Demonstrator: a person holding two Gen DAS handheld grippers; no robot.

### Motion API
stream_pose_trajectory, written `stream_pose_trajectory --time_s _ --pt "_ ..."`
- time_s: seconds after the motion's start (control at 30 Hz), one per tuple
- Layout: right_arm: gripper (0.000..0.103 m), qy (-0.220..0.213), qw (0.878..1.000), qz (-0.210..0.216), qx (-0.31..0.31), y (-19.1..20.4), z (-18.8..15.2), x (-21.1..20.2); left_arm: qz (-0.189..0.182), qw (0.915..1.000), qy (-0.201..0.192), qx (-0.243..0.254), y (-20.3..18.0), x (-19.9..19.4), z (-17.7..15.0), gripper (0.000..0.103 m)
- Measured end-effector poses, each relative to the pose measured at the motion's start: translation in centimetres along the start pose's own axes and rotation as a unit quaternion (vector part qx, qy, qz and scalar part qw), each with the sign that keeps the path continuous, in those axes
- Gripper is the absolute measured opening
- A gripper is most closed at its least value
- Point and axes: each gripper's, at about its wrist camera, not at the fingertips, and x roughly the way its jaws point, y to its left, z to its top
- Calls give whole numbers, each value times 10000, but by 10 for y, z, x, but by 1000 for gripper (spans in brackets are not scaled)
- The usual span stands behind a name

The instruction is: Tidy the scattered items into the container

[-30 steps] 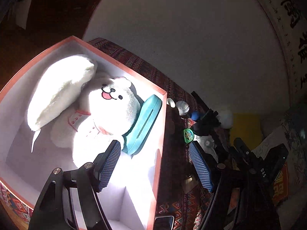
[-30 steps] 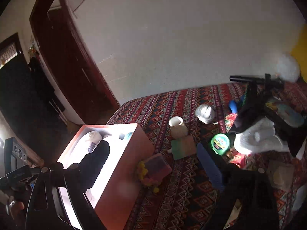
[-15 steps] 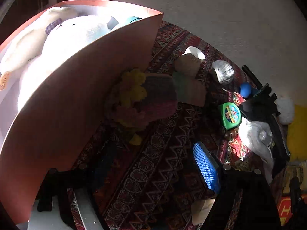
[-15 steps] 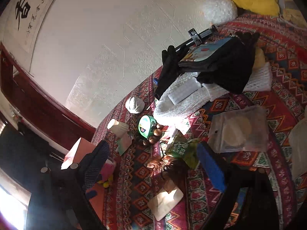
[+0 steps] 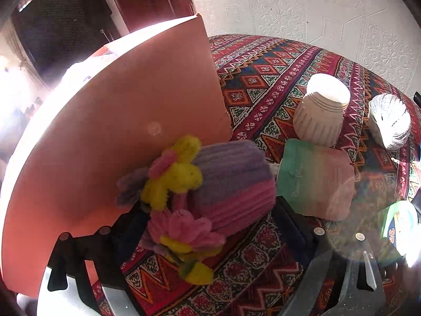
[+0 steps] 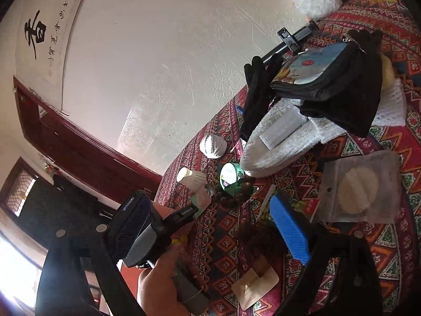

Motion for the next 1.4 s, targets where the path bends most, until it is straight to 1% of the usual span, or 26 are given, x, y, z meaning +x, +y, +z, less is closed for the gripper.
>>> stream_pose_trajectory --time_s 0.07,0.1,0.13,0.17,0.27,0.4,0.5,0.63,0.77,0.9,1.03,1.13,1.17,1.2,1.23,1.33,1.4 --pt "93 -28 10000 3 28 -2 1 -2 -23 10000 51 74 -5 4 -3 91" --pt "93 -44 10000 -6 28 -2 2 -3 -44 10000 -1 88 -4 3 -6 90" --pt "93 -58 10000 -10 34 -3 3 -4 -109 9999 -86 74 -3 1 -7 87" --pt "93 -67 10000 -9 45 -3 3 -5 -182 9997 -169 53 0 -1 -9 81" --pt "93 -83 9999 -23 74 -5 4 -6 -438 9986 -264 108 6 -8 -14 76" --pt "93 -36 9999 -24 141 -7 3 -3 -650 9970 -344 259 13 -17 -22 75" --pt "93 24 9995 39 313 -14 4 -1 -825 9953 -390 320 21 -27 -29 74" --pt "93 -1 9984 65 564 -26 8 -5 -1073 9910 -609 525 29 -51 -37 73" --pt "93 -76 9973 88 728 -34 12 -11 -1292 9843 -925 772 38 -82 -49 73" --pt "93 -119 9963 98 848 -40 15 -14 -1552 9774 -1107 919 46 -107 -55 73" --pt "93 -125 9949 141 991 -46 17 -16 -1974 9667 -1230 1070 59 -138 -67 73" --pt "93 -34 9936 196 1114 -52 17 -14 -2267 9567 -1456 1101 83 -163 -72 73" --pt "93 25 9932 203 1149 -54 16 -12 -2347 9537 -1521 1106 89 -165 -67 73" --pt "92 106 9929 203 1168 -56 15 -10 -2434 9505 -1585 1098 100 -173 -67 73" --pt "88 192 9926 191 1187 -57 14 -7 -2516 9475 -1654 1073 112 -179 -66 73" --pt "83 418 9908 94 1283 -63 9 2 -2639 9418 -1911 829 157 -192 -55 73" --pt "78 552 9911 -93 1209 -63 5 8 -2695 9409 -1982 531 186 -188 -40 73"
